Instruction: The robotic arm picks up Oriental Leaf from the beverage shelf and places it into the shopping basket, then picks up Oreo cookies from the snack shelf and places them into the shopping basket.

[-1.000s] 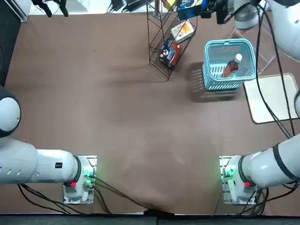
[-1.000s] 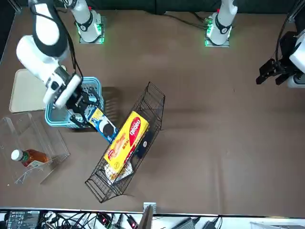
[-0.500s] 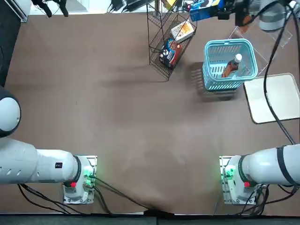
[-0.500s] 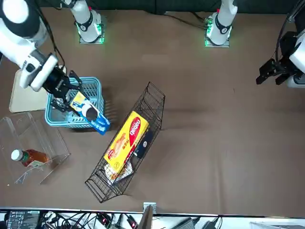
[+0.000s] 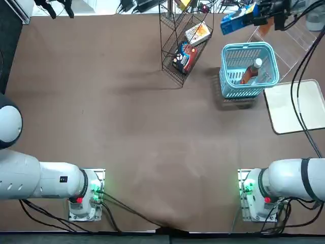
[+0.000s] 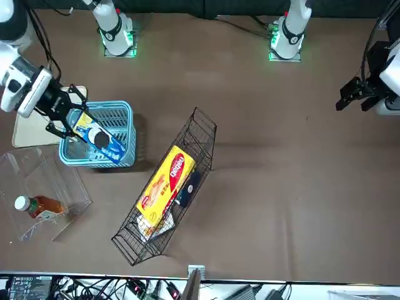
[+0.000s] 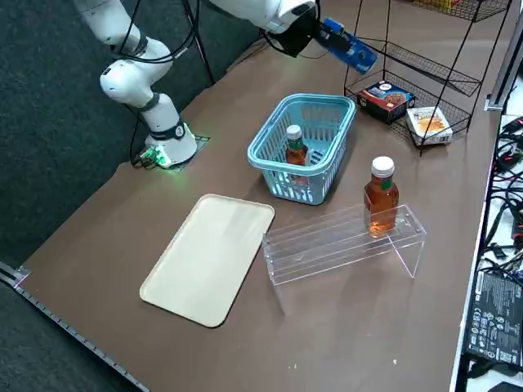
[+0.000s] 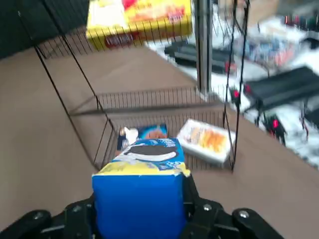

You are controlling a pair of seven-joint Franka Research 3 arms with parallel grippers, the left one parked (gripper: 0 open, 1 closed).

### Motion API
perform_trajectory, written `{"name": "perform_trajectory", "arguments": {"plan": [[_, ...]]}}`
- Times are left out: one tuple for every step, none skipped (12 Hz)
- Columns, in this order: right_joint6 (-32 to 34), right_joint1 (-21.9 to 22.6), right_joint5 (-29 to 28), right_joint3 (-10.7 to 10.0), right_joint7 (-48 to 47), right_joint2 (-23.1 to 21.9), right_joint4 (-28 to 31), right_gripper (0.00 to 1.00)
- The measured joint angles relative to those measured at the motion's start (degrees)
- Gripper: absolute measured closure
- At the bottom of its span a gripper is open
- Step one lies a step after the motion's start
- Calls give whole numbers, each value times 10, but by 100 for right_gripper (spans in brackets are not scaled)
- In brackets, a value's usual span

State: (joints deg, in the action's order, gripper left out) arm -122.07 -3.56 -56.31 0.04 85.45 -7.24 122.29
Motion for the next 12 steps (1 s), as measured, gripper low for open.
{"name": "perform_trajectory", "arguments": {"plan": [[15,-9,35,0,-34,-2,-9,44],[24,-16,72,0,-73,-4,-19,44],[29,-18,109,0,-119,-6,-28,44],[33,-18,144,1,-168,-9,-36,44],[35,-18,174,5,-215,-13,-42,44],[39,-17,203,10,-259,-17,-46,44],[44,-16,234,17,-306,-21,-51,44],[49,-15,266,26,-352,-24,-58,44],[59,-15,299,36,-401,-27,-67,44],[73,-15,329,47,-451,-28,-78,44],[88,-14,358,58,-503,-30,-90,44],[103,-14,384,69,-552,-30,-101,44]]}}
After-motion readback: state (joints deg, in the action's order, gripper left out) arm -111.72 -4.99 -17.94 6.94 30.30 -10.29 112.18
